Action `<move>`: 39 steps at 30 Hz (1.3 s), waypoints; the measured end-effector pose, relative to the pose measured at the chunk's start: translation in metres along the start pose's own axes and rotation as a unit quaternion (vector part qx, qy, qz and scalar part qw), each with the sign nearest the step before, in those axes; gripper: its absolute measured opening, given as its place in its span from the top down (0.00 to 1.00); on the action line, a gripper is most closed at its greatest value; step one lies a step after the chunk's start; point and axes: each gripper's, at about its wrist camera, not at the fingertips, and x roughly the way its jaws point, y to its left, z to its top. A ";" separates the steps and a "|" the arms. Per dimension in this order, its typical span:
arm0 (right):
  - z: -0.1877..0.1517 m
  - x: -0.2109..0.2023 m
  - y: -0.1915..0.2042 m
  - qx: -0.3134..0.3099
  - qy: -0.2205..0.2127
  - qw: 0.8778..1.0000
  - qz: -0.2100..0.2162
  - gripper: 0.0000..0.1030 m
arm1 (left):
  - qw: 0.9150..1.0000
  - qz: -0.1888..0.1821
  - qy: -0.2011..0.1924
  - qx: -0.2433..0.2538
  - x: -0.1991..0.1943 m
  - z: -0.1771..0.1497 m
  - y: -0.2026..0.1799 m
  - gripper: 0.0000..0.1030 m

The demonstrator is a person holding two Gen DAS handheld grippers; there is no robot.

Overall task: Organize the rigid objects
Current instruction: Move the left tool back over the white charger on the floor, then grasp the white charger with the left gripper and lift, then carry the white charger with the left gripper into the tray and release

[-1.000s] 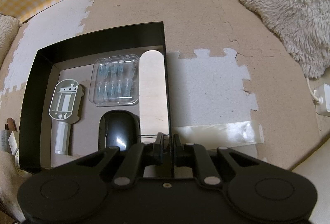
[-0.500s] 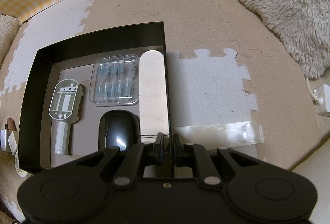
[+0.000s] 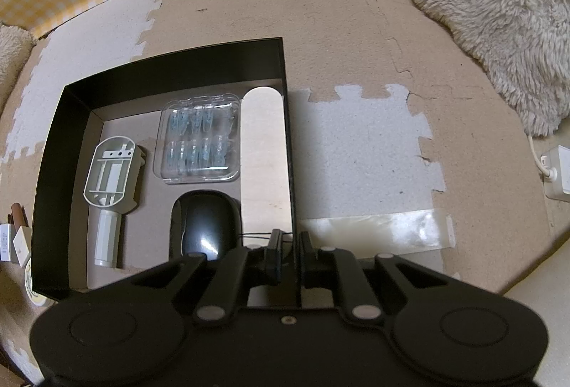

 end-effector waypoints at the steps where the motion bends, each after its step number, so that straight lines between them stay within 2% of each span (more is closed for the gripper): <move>1: 0.000 0.000 0.000 0.000 0.000 1.000 0.000 0.89 | 1.000 0.005 0.001 0.007 0.004 0.000 -0.002 0.37; 3: 0.000 0.000 -0.001 0.000 0.000 1.000 0.000 0.89 | 1.000 0.011 0.002 0.016 0.009 0.000 -0.004 0.40; 10: 0.001 0.000 -0.001 0.000 0.000 1.000 0.001 0.89 | 1.000 0.006 -0.001 0.019 0.014 0.000 0.000 0.40; 16: 0.001 0.000 -0.001 0.000 0.000 1.000 0.000 0.89 | 0.999 -0.014 0.023 0.030 0.009 -0.003 -0.005 0.40; 23: 0.000 0.000 0.000 -0.001 0.000 1.000 -0.002 0.89 | 0.998 0.004 0.027 0.059 0.014 -0.004 -0.013 0.40; 26: 0.000 0.000 -0.001 -0.002 -0.001 1.000 -0.002 0.89 | 0.996 0.018 0.030 0.079 0.018 -0.004 -0.017 0.47; 27: 0.000 0.000 -0.001 -0.002 -0.001 1.000 -0.002 0.89 | 0.996 0.024 0.031 0.083 0.018 -0.003 -0.017 0.52; 39: 0.000 0.000 0.001 -0.003 -0.001 1.000 -0.003 0.89 | 0.997 0.020 0.025 0.068 0.016 -0.004 -0.011 0.54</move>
